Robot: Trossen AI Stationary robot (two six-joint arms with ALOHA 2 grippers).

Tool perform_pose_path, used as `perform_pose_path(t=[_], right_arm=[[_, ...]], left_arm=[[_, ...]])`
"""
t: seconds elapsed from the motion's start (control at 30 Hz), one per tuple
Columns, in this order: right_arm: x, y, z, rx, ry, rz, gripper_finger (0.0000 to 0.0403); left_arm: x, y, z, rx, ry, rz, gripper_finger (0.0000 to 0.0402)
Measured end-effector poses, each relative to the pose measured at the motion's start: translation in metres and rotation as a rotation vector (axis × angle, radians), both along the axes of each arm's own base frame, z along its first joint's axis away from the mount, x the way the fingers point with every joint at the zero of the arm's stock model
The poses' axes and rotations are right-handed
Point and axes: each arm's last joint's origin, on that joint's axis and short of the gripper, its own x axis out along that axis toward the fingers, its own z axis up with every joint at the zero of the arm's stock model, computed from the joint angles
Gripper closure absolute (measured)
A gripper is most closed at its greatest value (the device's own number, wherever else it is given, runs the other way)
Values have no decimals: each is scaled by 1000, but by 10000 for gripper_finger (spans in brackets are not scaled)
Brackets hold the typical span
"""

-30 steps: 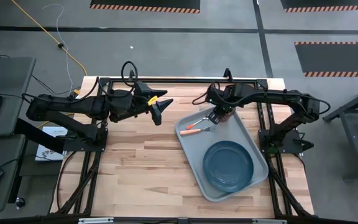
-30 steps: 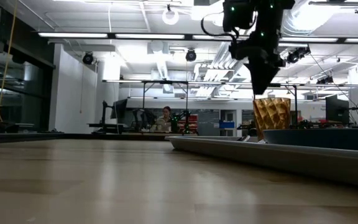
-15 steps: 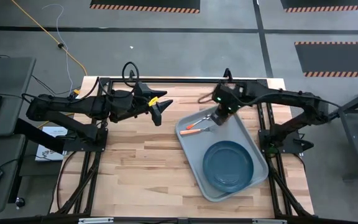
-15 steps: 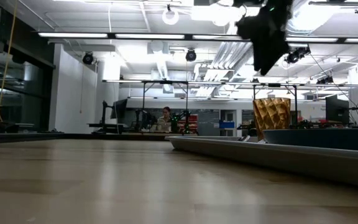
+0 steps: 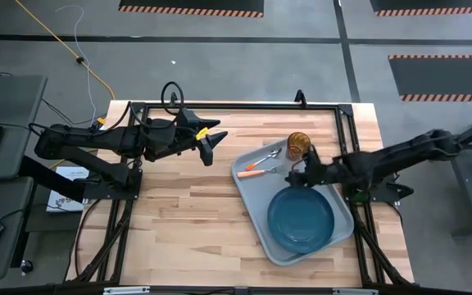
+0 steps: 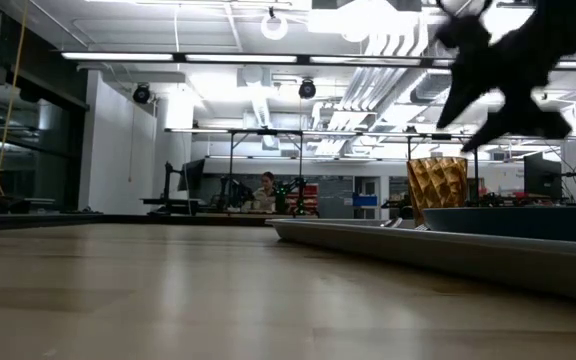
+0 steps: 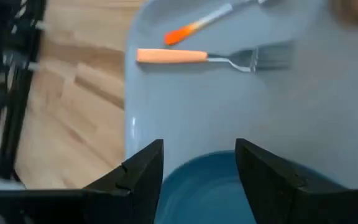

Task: Pick and place plate/cup/fork/spoon on tray
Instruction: Adjust the light orange fork on the gray serving tray

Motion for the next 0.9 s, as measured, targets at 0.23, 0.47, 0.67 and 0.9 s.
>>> perform_pose_path(t=[0.23, 0.47, 0.67, 0.9], right_arm=[[16, -4, -44, -9, 46, -210, 212], [37, -12, -59, -31, 136, -290, 213], [53, -10, -57, -72, 179, -308, 249], [57, -11, -67, -68, 256, -360, 301]], left_arm=[[0, 0, 0, 0, -2, 0, 188], [0, 0, 0, 0, -2, 0, 188], [0, 0, 0, 0, -1, 0, 188], [0, 0, 0, 0, 1, 0, 188]])
